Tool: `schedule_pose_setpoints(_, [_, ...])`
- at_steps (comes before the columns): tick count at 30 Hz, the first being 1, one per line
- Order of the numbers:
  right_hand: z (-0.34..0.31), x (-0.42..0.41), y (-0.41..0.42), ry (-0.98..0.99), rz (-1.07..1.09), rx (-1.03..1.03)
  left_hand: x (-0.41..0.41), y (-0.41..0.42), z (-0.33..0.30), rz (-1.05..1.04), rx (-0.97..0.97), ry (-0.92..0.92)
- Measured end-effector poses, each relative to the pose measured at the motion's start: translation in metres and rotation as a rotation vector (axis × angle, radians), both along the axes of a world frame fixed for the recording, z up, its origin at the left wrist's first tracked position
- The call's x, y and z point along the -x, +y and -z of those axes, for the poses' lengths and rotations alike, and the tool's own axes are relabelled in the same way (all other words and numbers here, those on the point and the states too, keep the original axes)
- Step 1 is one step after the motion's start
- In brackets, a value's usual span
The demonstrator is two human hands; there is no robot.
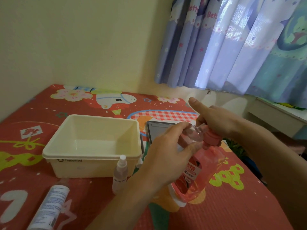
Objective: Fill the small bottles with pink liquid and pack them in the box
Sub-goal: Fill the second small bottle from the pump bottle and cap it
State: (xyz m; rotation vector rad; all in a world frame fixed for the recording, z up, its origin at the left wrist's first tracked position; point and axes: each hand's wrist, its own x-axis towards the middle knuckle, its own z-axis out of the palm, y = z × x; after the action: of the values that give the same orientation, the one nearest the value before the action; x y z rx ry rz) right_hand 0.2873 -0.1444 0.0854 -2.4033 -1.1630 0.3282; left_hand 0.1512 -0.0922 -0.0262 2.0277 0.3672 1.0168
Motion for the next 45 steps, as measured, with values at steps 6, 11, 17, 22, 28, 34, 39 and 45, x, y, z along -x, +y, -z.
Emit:
schedule_pose_setpoints(6, [-0.009,0.001,-0.004,0.11,0.059,0.015,0.0,-0.002,-0.002,-0.028,-0.003,-0.04])
schedule_pose_setpoints(11, [0.004,-0.001,0.001,-0.019,0.036,-0.025,-0.001,-0.001,0.0,-0.009,-0.002,-0.003])
schedule_pose_setpoints(17, [-0.006,-0.003,-0.004,0.146,0.031,0.003,0.002,-0.003,-0.004,0.005,-0.002,-0.025])
schedule_pose_setpoints(22, [-0.001,0.001,-0.001,-0.001,0.036,-0.025,0.001,-0.002,-0.003,-0.008,-0.015,-0.031])
schedule_pose_setpoints(28, [0.002,0.002,0.0,-0.009,0.026,-0.038,0.0,-0.001,-0.002,0.009,-0.015,-0.023])
schedule_pose_setpoints(34, [-0.008,0.0,-0.002,0.082,0.039,0.023,-0.001,-0.003,-0.002,-0.008,-0.006,-0.046])
schedule_pose_setpoints(39, [0.005,0.0,0.001,-0.074,0.045,-0.037,-0.001,-0.002,0.0,-0.006,-0.01,-0.025])
schedule_pose_setpoints(45, [-0.006,-0.001,-0.002,0.082,0.022,0.029,0.0,-0.003,-0.001,0.006,-0.008,-0.042])
